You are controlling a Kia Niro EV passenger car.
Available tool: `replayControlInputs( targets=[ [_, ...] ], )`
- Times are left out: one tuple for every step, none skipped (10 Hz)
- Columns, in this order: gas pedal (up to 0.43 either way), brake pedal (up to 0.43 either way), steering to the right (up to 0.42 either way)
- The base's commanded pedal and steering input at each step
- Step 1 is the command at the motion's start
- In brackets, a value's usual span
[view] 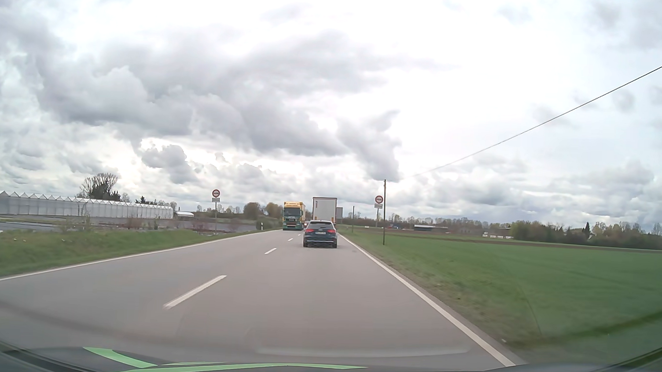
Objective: Follow the waypoints while adhering to traffic rules and regulations
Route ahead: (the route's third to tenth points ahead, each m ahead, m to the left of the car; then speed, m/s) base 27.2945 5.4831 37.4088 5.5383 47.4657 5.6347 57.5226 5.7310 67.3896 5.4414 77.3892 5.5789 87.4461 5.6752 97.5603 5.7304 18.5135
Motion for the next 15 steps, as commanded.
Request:
replayControlInputs(
  targets=[
    [0.000,0.000,0.000],
    [0.000,0.000,0.001],
    [0.000,0.000,0.001],
    [0.000,0.000,0.001],
    [0.000,0.000,0.001],
    [0.000,0.000,0.001],
    [0.000,0.000,0.001],
    [0.000,0.000,0.001],
    [0.000,0.000,0.001],
    [0.000,0.000,0.001],
    [0.000,0.000,0.001],
    [0.000,0.000,0.001],
    [0.059,0.000,0.001],
    [0.067,0.000,0.001],
    [0.067,0.000,0.001]
  ],
)
